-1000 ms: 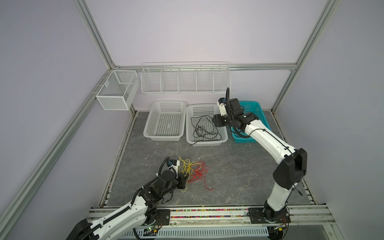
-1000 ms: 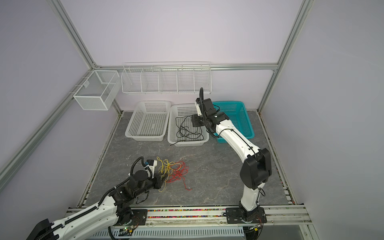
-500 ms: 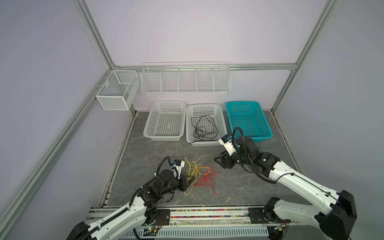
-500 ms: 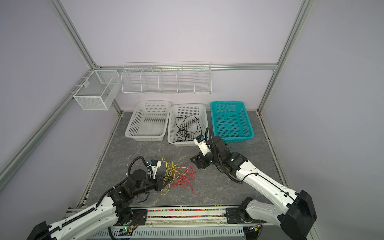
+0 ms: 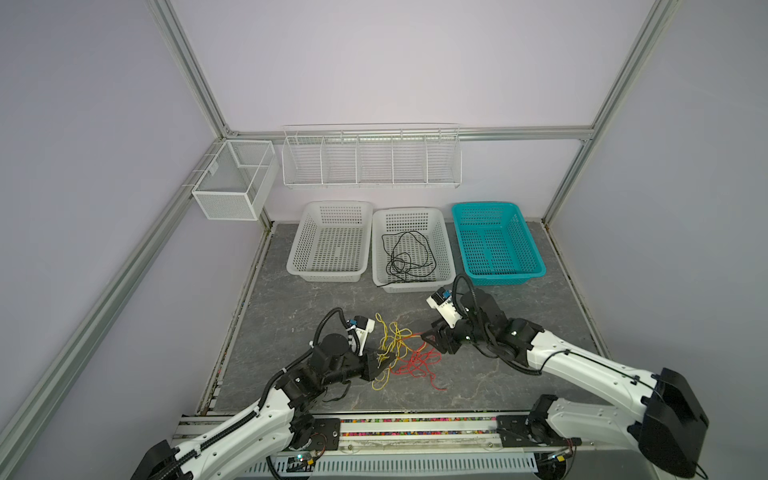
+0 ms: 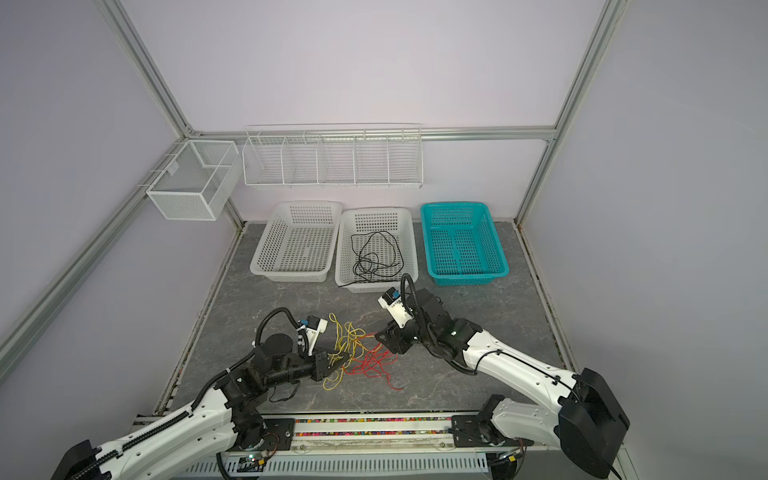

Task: Untangle the cables
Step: 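Move the right gripper back to the bundle and grasp a red wire, then hold the bundle with the left gripper while the right pulls the red wire away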

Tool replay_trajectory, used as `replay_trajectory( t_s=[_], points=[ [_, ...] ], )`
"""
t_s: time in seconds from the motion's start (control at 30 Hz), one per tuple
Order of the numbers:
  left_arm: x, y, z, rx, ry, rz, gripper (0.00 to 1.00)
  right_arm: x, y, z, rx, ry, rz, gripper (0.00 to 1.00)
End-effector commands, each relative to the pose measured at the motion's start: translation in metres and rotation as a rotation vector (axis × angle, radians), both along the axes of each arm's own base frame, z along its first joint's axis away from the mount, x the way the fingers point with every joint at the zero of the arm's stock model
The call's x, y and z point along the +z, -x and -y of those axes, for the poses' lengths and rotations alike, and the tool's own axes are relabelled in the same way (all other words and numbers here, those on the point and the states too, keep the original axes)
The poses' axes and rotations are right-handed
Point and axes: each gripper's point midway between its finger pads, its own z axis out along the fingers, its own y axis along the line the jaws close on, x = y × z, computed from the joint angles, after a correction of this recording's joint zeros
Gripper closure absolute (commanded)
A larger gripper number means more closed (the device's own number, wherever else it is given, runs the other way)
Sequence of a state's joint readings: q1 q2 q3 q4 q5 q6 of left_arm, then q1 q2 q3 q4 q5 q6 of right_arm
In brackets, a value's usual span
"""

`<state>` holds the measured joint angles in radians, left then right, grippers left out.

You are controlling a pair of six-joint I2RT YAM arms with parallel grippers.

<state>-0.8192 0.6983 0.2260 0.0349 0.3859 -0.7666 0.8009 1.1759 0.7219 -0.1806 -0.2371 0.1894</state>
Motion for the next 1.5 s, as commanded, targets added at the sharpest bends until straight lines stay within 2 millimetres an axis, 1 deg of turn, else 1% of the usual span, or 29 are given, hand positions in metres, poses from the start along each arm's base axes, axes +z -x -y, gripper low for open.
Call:
replay_trajectory(
  t_s=[0.0, 0.1, 0.17, 0.23, 0.33, 0.43, 0.53, 0.63, 0.73, 0.87, 0.93, 0.97, 1.0, 1.07, 1.13, 1.23, 1.37, 1.47],
  points=[
    [0.021, -0.003, 0.006, -0.01, 0.038, 0.035, 1.0, -0.005, 0.001, -0.005, 0.009, -0.014, 0.004, 0.57],
    [0.02, -0.004, 0.003, 0.004, 0.027, 0.041, 1.0, -0.002, 0.0, -0.002, -0.007, -0.016, 0.026, 0.73],
    [0.019, -0.005, 0.002, 0.012, 0.019, 0.043, 1.0, 0.001, 0.0, 0.0, -0.008, -0.022, 0.039, 0.8],
    [0.019, -0.006, 0.001, 0.019, 0.017, 0.049, 1.0, 0.003, 0.003, 0.0, 0.006, -0.03, 0.045, 0.83],
    [0.019, -0.008, 0.001, 0.023, 0.011, 0.053, 1.0, 0.003, 0.008, -0.001, 0.028, -0.039, 0.035, 0.84],
    [0.02, -0.007, 0.001, 0.02, 0.013, 0.054, 1.0, -0.003, 0.011, -0.002, 0.044, -0.033, 0.016, 0.78],
    [0.021, -0.007, 0.001, 0.016, 0.015, 0.053, 1.0, -0.007, 0.009, -0.004, 0.041, -0.023, 0.006, 0.7],
    [0.021, -0.005, 0.002, 0.01, 0.018, 0.054, 1.0, -0.011, 0.007, -0.005, 0.037, -0.017, 0.002, 0.7],
    [0.022, -0.005, 0.001, 0.011, 0.02, 0.055, 1.0, -0.012, 0.005, -0.008, 0.035, -0.026, -0.002, 0.72],
    [0.024, -0.005, 0.0, 0.014, 0.028, 0.059, 1.0, -0.016, 0.006, -0.011, 0.045, -0.029, -0.022, 0.72],
    [0.024, -0.004, 0.0, 0.015, 0.028, 0.061, 1.0, -0.017, 0.006, -0.012, 0.045, -0.03, -0.021, 0.76],
    [0.024, -0.004, 0.0, 0.014, 0.028, 0.061, 1.0, -0.017, 0.006, -0.012, 0.044, -0.03, -0.02, 0.79],
    [0.023, -0.004, 0.0, 0.015, 0.025, 0.06, 1.0, -0.017, 0.005, -0.011, 0.041, -0.03, -0.017, 0.84],
    [0.022, -0.005, -0.001, 0.017, 0.021, 0.06, 1.0, -0.015, 0.004, -0.009, 0.029, -0.027, -0.008, 0.89],
    [0.02, -0.005, -0.002, 0.021, 0.017, 0.06, 1.0, -0.009, 0.001, -0.004, 0.003, -0.022, 0.018, 0.93],
    [0.015, -0.007, -0.004, 0.035, 0.0, 0.056, 1.0, 0.006, -0.009, 0.012, -0.086, -0.007, 0.085, 0.93],
    [0.007, -0.01, -0.006, 0.055, -0.026, 0.049, 1.0, 0.03, -0.027, 0.051, -0.277, 0.003, 0.167, 0.93],
    [0.0, -0.011, -0.008, 0.063, -0.048, 0.039, 1.0, 0.048, -0.035, 0.08, -0.397, -0.05, 0.18, 0.93]
  ],
)
